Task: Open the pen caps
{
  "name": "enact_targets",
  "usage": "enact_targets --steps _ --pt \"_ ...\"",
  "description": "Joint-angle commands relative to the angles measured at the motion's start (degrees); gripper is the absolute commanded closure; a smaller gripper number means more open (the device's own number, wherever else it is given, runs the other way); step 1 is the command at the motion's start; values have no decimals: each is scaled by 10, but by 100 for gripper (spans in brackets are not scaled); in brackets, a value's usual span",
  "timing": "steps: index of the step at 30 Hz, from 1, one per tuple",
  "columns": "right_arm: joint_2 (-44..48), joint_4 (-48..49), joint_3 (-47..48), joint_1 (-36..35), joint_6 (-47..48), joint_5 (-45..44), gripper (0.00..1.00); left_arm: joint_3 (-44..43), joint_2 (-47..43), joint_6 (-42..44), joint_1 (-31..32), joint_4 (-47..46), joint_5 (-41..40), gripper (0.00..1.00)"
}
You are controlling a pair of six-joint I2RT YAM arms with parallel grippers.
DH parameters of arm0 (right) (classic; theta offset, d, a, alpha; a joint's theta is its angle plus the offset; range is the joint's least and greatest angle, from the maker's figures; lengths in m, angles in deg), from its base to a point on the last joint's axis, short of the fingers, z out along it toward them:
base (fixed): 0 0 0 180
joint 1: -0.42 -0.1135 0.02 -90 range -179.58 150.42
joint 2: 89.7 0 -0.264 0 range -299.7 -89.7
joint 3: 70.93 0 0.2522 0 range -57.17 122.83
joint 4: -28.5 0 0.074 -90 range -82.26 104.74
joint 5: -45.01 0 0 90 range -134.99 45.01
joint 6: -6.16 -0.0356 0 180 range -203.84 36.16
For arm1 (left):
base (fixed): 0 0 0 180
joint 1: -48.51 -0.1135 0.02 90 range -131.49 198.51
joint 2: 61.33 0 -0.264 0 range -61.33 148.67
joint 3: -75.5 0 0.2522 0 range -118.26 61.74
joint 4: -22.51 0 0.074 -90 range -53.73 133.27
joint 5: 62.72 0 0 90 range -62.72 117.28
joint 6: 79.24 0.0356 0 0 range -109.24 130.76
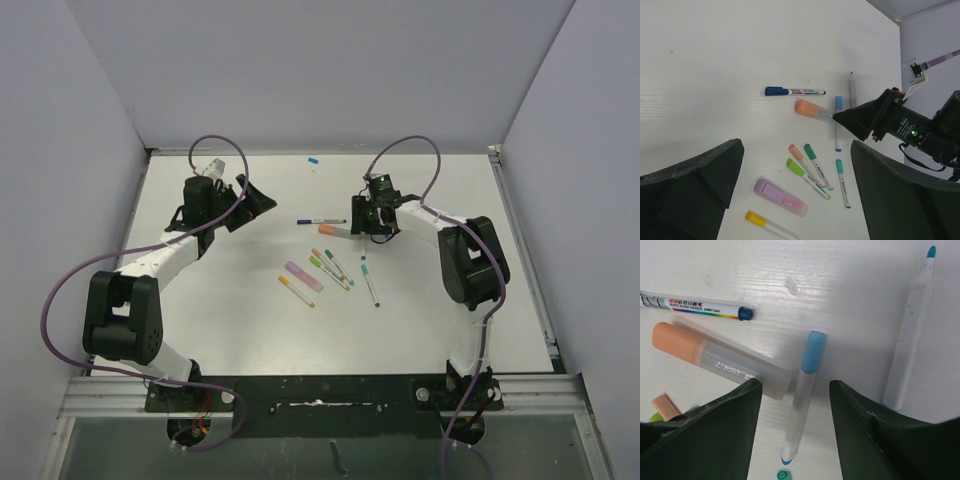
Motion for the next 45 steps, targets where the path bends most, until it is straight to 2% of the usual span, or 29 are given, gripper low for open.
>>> enact_targets --steps 1,11,29,39,45 --pt "6 -2 2 0 11 -10 44 -11 10 6 2 -26 7 11" --pt "63 -3 -54 -13 40 -43 42 -2 19 -2 2 -40 8 11" --pt "105 -10 -98 -42 56 -67 38 11 21 -7 2 -49 13 11" --pt "89 -14 -100 -43 65 -72 38 14 19 -9 2 -52 14 12" --pt "58 -25 -79 -44 66 -85 42 18 13 -10 3 -50 13 12"
